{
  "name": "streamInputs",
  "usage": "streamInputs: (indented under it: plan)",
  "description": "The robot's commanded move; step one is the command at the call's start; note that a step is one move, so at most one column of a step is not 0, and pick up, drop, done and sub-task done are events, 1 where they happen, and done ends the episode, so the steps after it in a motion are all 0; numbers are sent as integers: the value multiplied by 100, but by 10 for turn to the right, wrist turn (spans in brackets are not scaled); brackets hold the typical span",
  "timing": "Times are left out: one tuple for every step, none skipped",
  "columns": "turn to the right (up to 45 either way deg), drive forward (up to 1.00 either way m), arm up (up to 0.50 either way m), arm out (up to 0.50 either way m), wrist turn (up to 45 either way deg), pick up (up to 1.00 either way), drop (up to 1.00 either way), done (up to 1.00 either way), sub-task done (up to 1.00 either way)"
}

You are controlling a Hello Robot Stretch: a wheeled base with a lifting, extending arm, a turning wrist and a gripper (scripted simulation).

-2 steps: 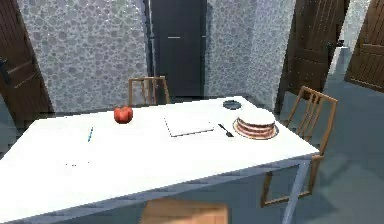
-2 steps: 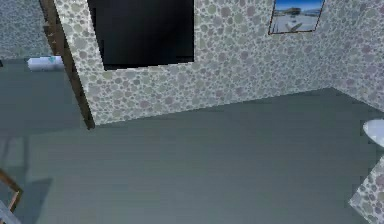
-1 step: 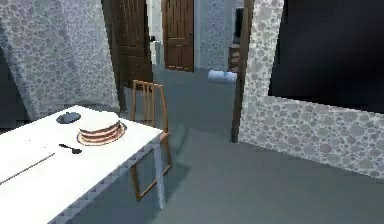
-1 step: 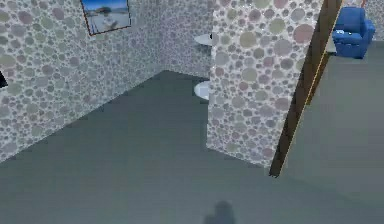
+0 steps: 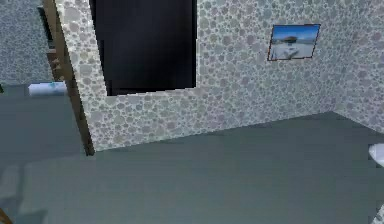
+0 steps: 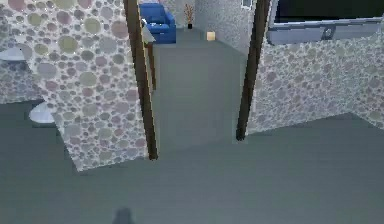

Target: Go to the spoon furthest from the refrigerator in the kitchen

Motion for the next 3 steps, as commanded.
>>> streamInputs:
  plan:
    - [450, 0, 0, 0, 0, 0, 0, 0, 0]
    - [270, 0, 0, 0, 0, 0, 0, 0, 0]
    - [0, 15, 0, 0, 0, 0, 0, 0, 0]
